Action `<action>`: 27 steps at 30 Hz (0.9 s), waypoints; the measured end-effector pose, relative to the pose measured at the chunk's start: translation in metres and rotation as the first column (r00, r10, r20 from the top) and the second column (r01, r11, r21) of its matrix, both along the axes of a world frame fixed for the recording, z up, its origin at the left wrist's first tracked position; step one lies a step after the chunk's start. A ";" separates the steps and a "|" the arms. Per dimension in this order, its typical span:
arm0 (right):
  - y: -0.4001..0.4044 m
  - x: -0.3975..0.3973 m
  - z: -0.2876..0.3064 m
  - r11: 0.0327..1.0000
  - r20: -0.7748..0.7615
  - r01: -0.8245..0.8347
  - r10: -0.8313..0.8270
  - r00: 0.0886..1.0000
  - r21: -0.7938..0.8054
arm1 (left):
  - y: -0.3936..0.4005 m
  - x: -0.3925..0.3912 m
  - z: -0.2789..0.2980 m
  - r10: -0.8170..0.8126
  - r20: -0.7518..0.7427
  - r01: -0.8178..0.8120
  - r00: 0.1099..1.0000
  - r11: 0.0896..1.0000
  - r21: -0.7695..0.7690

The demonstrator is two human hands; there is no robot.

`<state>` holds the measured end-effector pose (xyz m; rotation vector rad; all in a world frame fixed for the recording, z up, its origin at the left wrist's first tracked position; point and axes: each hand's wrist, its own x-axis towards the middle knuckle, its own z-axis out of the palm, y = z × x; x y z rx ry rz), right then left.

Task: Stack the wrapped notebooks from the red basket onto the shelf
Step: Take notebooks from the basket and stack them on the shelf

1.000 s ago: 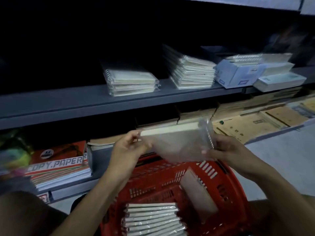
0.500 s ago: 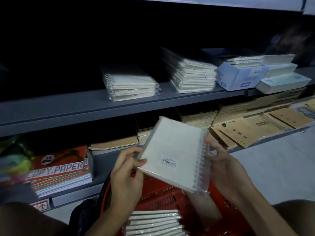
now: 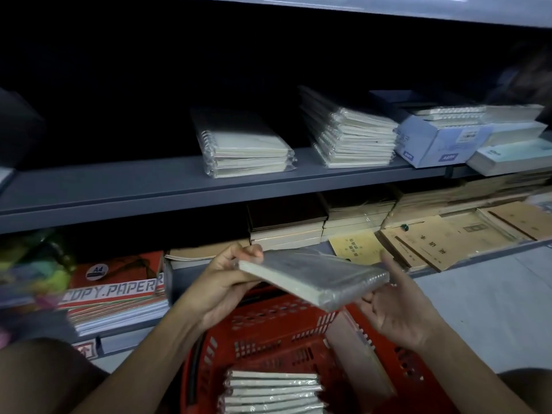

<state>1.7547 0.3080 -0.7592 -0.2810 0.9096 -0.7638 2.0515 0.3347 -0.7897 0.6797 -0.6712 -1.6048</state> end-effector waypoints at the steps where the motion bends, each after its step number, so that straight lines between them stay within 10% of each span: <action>1: 0.000 0.002 -0.003 0.999 -0.014 -0.032 0.032 0.999 -0.005 | 0.001 0.002 0.002 -0.026 -0.015 0.026 1.000 1.000 0.013; 8: 0.036 0.025 0.004 0.979 0.167 -0.187 0.199 0.966 -0.084 | 0.018 -0.011 0.039 0.114 -0.126 -0.091 0.985 0.980 0.179; 18: 0.056 0.138 0.040 0.948 0.495 0.179 -0.026 0.868 -0.264 | 0.045 -0.052 0.084 0.075 -0.043 -0.074 0.996 0.997 0.025; 27: 0.029 0.094 0.058 0.845 -0.012 0.174 -0.208 0.978 -0.506 | 0.033 -0.011 0.101 0.176 0.254 -0.160 0.951 0.984 -0.083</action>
